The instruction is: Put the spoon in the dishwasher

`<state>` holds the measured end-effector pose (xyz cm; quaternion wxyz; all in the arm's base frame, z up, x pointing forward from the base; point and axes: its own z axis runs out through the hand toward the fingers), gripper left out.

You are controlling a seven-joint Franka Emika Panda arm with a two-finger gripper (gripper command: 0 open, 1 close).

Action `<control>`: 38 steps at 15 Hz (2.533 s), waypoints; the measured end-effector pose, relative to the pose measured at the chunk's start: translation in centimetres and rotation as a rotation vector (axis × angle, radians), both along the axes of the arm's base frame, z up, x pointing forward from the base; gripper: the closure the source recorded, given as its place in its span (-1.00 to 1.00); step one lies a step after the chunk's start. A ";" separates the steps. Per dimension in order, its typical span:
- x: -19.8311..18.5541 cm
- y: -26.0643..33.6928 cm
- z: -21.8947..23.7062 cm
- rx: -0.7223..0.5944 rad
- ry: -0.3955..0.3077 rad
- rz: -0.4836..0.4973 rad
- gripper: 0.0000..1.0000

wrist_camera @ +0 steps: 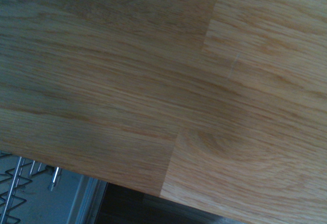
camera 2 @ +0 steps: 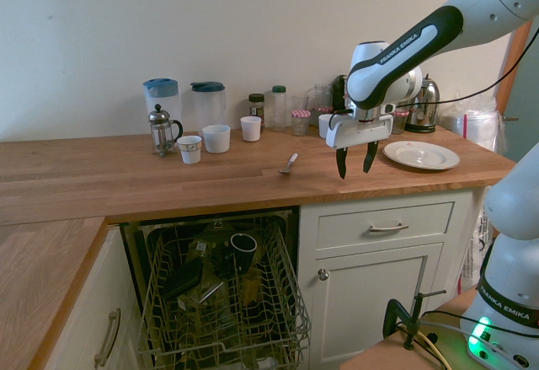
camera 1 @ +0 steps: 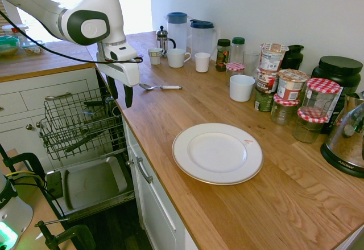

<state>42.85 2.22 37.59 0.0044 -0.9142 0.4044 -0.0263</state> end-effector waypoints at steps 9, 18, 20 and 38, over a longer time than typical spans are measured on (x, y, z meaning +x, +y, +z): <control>4.8 0.8 1.8 0.037 -0.019 -0.261 -1.00; 12.3 7.0 2.8 0.027 -0.157 -0.712 -1.00; 14.8 8.0 2.8 -0.008 -0.159 -0.770 -1.00; 24.1 8.6 -3.7 -0.028 -0.029 -0.854 1.00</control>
